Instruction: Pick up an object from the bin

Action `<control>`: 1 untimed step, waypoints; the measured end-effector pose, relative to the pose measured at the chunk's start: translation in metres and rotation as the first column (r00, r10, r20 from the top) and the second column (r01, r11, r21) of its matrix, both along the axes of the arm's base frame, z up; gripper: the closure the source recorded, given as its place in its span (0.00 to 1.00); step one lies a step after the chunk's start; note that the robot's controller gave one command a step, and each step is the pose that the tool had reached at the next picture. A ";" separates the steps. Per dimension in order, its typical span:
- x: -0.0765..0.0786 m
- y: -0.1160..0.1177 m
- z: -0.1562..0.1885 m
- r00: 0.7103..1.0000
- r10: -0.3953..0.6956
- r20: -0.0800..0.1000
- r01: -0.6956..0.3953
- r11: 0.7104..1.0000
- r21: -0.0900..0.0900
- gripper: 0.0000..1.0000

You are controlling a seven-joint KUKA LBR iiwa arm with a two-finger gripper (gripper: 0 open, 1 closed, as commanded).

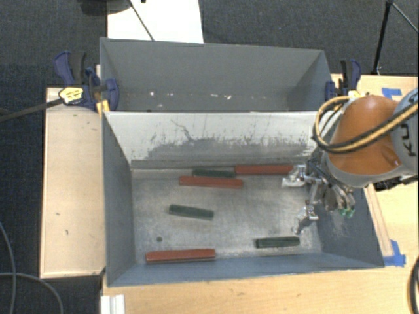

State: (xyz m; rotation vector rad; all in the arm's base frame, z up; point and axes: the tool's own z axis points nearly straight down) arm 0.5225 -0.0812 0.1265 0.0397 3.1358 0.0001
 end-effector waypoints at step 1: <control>-0.026 0.008 -0.024 0.991 0.135 -0.006 -0.135 0.991 0.000 0.00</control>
Offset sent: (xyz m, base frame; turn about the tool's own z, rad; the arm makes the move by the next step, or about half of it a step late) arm -0.0467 0.0002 -0.0565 -0.3551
